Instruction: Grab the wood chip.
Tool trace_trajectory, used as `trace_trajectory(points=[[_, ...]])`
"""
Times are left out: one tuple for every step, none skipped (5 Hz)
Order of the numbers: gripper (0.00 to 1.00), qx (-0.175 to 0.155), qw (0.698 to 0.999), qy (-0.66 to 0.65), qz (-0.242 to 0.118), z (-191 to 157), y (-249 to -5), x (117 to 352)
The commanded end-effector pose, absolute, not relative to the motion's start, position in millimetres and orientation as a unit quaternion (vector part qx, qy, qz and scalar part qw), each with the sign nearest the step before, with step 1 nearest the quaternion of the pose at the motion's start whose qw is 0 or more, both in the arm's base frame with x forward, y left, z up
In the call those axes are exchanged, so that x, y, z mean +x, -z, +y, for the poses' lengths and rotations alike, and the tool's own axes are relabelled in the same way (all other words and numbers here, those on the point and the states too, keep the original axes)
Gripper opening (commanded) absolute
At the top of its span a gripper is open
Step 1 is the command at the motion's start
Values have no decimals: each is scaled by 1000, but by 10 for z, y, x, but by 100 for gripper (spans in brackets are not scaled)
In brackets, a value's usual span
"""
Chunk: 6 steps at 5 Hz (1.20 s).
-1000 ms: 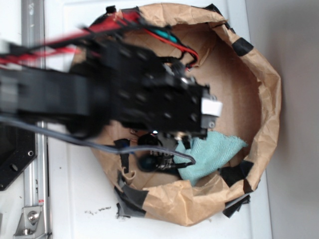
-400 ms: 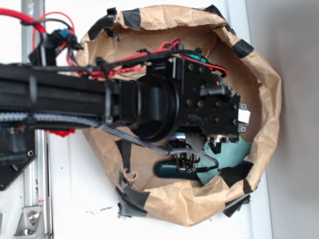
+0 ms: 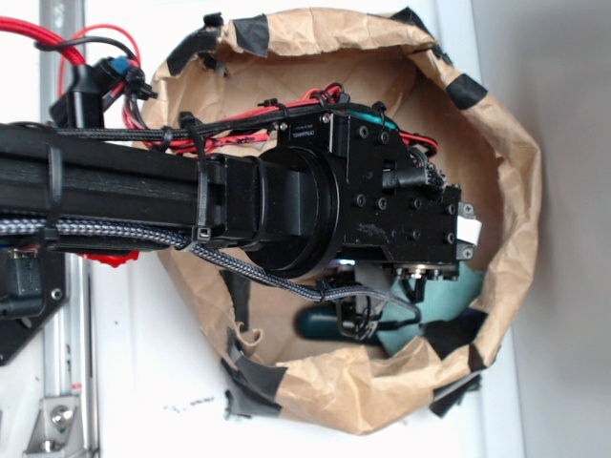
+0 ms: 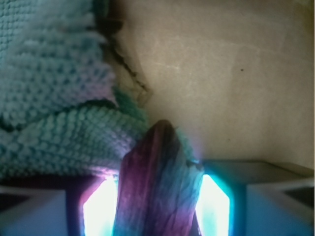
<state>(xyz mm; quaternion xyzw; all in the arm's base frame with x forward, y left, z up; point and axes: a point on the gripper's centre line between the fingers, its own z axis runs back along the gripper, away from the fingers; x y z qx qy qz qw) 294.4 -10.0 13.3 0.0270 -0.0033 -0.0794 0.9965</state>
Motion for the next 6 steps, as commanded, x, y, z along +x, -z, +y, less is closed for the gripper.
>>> trace_trajectory(points=[[0,30,996,68,-44,-52,-305,2960],[0,40,996,71,-47,37,-656,2864],[0,29,995,59,-80,231,-1149,2679],[0,18,995,64,-68,285,-1648,2721],[0,11,997,66,-48,247,-1740,2721],[0,18,997,67,-46,186,-1762,2728]])
